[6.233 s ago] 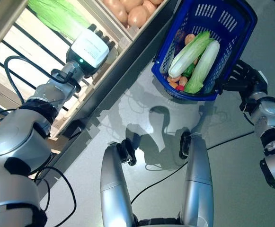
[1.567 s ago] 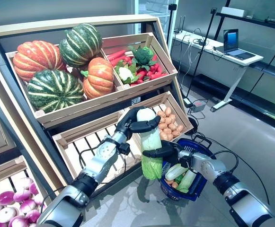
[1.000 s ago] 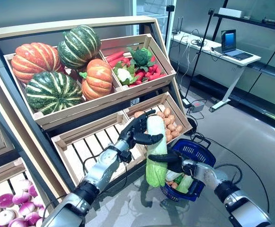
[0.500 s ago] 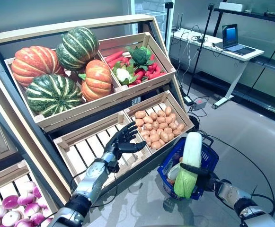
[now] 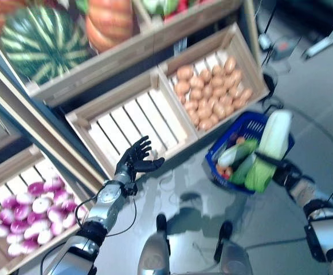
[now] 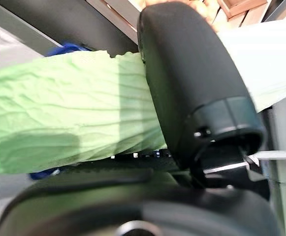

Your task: Put vegetables into the basket

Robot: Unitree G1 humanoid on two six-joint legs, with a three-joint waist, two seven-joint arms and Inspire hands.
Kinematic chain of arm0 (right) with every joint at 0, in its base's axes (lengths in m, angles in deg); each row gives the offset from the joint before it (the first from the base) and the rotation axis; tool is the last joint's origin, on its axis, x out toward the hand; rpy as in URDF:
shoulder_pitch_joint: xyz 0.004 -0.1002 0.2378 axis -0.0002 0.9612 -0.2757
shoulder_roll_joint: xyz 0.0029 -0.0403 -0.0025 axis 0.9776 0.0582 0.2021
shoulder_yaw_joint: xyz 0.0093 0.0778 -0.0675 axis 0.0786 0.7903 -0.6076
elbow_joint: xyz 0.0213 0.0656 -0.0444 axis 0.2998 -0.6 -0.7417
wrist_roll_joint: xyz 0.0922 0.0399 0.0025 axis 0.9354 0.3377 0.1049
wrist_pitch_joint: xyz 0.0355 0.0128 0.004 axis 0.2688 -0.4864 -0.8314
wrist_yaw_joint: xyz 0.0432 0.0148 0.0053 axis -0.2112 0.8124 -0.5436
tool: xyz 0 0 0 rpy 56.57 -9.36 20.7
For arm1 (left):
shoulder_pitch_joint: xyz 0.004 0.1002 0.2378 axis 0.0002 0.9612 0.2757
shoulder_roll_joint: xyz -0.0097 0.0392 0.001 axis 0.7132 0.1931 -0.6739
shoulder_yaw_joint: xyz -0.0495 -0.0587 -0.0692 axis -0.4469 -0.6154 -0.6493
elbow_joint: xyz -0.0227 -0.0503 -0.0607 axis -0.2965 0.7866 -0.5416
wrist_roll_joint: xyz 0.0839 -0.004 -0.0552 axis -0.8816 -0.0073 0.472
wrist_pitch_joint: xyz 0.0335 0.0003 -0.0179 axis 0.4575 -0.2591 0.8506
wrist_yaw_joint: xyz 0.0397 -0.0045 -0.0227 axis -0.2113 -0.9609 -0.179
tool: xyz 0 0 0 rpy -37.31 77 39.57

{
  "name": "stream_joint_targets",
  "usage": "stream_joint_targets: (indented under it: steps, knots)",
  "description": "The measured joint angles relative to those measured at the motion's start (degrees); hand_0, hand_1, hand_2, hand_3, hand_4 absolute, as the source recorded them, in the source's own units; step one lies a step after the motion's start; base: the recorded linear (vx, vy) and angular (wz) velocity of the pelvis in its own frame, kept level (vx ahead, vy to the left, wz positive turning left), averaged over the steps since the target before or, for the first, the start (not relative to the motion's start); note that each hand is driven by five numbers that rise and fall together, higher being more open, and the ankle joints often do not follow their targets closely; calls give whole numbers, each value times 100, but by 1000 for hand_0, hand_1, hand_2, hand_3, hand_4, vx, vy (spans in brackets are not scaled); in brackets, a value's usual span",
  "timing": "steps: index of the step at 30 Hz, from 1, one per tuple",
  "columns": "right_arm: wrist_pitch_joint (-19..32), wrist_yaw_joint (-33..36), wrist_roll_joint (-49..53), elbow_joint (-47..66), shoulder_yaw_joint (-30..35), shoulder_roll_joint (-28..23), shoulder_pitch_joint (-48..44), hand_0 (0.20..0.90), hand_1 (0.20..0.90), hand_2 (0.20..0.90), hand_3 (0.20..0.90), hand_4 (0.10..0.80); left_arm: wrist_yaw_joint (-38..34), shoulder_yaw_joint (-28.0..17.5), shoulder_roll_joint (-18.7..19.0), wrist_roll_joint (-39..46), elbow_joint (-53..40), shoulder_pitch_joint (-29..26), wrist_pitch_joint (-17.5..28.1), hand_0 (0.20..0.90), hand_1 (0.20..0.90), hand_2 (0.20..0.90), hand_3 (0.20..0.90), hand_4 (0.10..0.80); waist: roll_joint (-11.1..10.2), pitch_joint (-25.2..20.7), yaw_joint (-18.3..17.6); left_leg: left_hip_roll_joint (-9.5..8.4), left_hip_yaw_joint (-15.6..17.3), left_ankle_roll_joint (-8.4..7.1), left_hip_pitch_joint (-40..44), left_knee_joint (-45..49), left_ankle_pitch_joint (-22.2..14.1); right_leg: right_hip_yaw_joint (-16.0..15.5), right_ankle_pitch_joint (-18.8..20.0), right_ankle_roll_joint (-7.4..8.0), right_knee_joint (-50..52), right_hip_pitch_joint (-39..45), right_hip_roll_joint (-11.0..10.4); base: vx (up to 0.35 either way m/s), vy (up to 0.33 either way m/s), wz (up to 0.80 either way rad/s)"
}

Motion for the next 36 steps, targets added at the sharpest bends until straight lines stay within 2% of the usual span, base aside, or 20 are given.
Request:
stream_joint_targets:
  steps: [2,4,7,8,15,16,23,27,36]
  knots:
    - [23,29,27,-7,87,-78,-200,300,300,300,300,400,-9,127,2,2,8,-8,7,900,900,900,900,800,-34,135,57,-69,-31,79,-680,995,-414,128,-446,-57,1029,-704,-298,-177,70,8]
    - [23,63,30,-35,121,-83,-327,300,300,300,300,400,-66,236,7,6,19,5,11,900,900,900,900,800,-15,179,96,-125,-73,157,-1183,1798,-756,294,-749,-41,1810,-1188,-502,-81,54,9]
    - [26,68,42,-42,123,-85,-447,300,300,300,300,400,-102,287,17,85,-14,0,119,900,900,900,900,800,17,223,96,-147,-155,216,-1781,2772,-1190,558,-1127,32,2744,-1779,-719,-62,26,9]
    - [27,73,43,-43,123,-86,-490,300,300,300,300,400,-112,287,23,203,-73,-7,128,900,900,900,900,800,35,249,95,-156,-168,229,-1969,3014,-1260,593,-1204,14,2993,-1964,-790,-102,17,13]
    - [26,251,49,-65,123,-176,-530,300,300,300,300,400,-120,309,130,461,-348,-18,601,900,900,900,900,800,94,282,85,-210,-361,178,-2899,4165,-1593,843,-1688,-34,4256,-2895,-945,-51,-4,9]
    - [26,263,50,-65,123,-254,-561,900,900,900,900,800,-115,309,167,523,-388,-19,681,900,900,900,900,800,94,282,89,-208,-394,167,-3037,4317,-1626,878,-1757,-61,4442,-3042,-970,-25,-16,6]
    - [26,586,208,-152,122,-580,-850,900,900,900,900,800,-118,280,222,674,-438,0,892,900,900,900,900,800,113,285,81,-112,-523,99,-3344,4690,-1697,896,-1917,-163,4877,-3321,-939,1,-4,1]
    - [25,597,239,-152,122,-682,-1009,900,900,900,900,800,-118,280,239,683,-440,0,892,900,900,900,900,800,113,285,80,-43,-545,99,-3340,4706,-1697,890,-1926,-180,4893,-3318,-886,49,5,-3]
    - [10,603,237,-159,123,-775,-1048,900,900,900,900,800,-39,293,279,701,-440,93,819,900,900,900,900,800,105,282,46,-7,-552,94,-3146,4705,-1734,848,-1937,-198,4821,-3087,-864,49,18,-2]
